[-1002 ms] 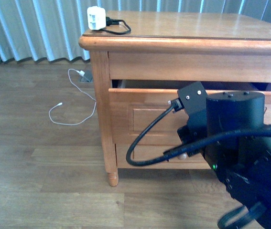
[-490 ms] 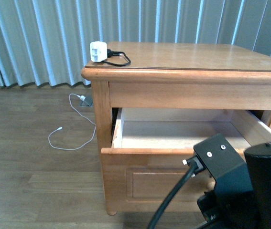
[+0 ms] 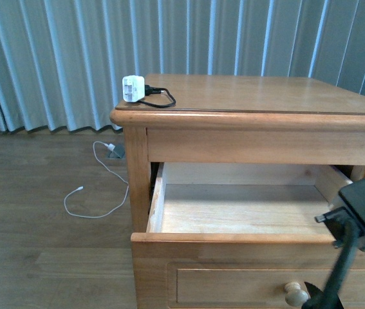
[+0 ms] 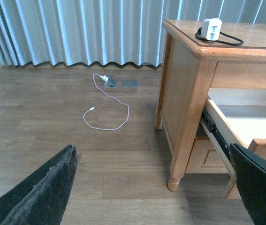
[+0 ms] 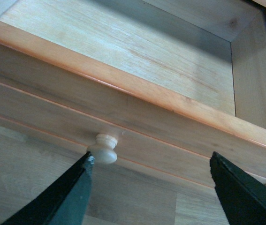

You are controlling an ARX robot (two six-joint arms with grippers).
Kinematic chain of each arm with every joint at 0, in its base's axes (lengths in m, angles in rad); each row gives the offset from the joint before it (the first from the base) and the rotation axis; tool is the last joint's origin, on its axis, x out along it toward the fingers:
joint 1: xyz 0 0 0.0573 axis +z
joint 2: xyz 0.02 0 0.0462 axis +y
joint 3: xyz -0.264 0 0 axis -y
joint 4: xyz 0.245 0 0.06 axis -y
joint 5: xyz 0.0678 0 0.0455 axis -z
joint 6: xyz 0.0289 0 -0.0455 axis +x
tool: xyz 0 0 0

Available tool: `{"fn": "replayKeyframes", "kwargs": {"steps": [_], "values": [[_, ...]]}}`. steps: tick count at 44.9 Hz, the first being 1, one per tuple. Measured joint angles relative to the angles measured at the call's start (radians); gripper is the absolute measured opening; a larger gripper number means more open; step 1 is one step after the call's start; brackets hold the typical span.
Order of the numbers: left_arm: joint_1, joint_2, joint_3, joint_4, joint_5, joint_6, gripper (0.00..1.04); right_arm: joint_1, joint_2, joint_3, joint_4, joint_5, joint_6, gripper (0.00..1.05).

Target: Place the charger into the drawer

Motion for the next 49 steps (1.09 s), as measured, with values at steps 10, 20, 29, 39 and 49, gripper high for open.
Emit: {"fn": "replayKeyframes", "kwargs": {"steps": [10, 20, 29, 39, 49], "values": [[0.000, 0.000, 0.000, 0.000, 0.000, 0.000, 0.99, -0.045, -0.419, -0.042, -0.274, -0.050, 0.047, 0.96], [0.000, 0.000, 0.000, 0.000, 0.000, 0.000, 0.99, -0.169, -0.846, -0.044, -0.490, -0.061, 0.053, 0.96], [0.000, 0.000, 0.000, 0.000, 0.000, 0.000, 0.99, -0.336, -1.016, -0.048, -0.571, -0.150, 0.093, 0.96], [0.000, 0.000, 0.000, 0.000, 0.000, 0.000, 0.99, -0.608, -1.038, -0.091, -0.560, -0.349, 0.205, 0.96], [0.000, 0.000, 0.000, 0.000, 0.000, 0.000, 0.99, -0.650, -1.038, -0.095, -0.558, -0.363, 0.254, 0.96]]}}
